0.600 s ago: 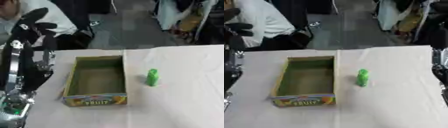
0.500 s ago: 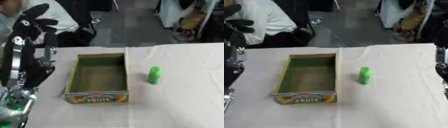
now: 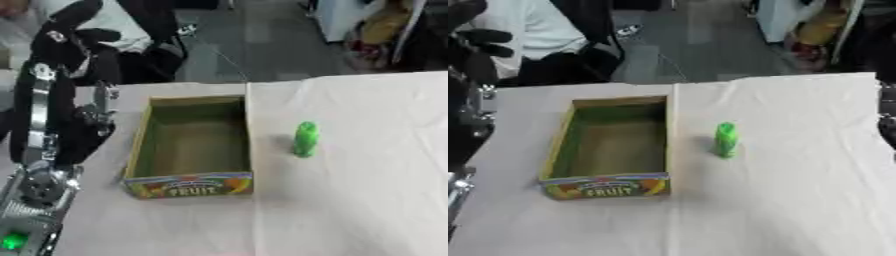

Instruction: Pick up objects on the table and place them in the box.

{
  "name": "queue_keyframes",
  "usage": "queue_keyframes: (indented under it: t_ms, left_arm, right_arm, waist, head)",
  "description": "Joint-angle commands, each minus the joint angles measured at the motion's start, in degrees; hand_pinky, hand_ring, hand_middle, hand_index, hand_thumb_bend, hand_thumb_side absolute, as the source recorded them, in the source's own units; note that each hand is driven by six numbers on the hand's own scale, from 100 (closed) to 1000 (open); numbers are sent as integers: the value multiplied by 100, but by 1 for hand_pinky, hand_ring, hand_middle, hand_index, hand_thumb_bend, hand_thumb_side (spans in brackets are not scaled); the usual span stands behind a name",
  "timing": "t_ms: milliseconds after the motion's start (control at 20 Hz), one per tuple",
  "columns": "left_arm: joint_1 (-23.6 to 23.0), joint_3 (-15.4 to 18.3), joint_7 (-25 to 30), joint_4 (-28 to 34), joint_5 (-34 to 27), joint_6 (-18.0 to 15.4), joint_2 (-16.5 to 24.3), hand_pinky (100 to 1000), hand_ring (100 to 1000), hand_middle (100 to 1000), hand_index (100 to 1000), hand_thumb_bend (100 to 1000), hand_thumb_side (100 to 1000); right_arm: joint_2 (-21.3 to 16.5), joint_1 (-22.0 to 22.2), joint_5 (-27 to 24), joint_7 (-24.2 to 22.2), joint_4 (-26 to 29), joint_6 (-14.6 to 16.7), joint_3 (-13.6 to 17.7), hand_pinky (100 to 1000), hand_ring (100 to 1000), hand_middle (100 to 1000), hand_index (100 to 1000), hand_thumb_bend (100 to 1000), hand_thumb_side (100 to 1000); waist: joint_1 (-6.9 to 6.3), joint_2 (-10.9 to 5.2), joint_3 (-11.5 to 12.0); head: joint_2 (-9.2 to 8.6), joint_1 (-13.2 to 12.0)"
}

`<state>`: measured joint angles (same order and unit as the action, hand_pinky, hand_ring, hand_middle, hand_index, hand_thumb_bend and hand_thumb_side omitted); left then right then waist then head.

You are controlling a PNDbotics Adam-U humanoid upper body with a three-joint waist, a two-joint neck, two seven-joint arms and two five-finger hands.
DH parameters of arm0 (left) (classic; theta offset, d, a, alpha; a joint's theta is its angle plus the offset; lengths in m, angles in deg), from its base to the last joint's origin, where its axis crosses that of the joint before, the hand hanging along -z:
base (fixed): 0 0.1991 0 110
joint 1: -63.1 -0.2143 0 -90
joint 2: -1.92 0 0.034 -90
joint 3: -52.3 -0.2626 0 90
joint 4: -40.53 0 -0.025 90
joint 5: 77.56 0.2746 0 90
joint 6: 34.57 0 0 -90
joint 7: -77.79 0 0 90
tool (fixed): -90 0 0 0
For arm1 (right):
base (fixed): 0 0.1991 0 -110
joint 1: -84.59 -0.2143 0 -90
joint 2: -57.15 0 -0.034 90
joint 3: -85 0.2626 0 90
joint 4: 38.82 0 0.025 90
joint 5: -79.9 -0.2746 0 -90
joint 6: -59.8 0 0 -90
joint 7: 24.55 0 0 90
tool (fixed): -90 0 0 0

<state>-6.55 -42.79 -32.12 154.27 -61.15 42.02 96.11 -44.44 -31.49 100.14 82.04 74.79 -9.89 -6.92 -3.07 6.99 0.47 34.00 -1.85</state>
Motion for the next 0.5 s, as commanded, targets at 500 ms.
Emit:
queue_keyframes:
  t_ms: [500]
  left_arm:
    - [21,70,-9,85,14,26,155,645,673,854,895,316,584]
  right_arm:
    - [-944,-593,-185,-767,-1143,-638,-397,100,487,762,866,389,785]
  waist:
    - [125,-230,207]
  head:
    - [3,345]
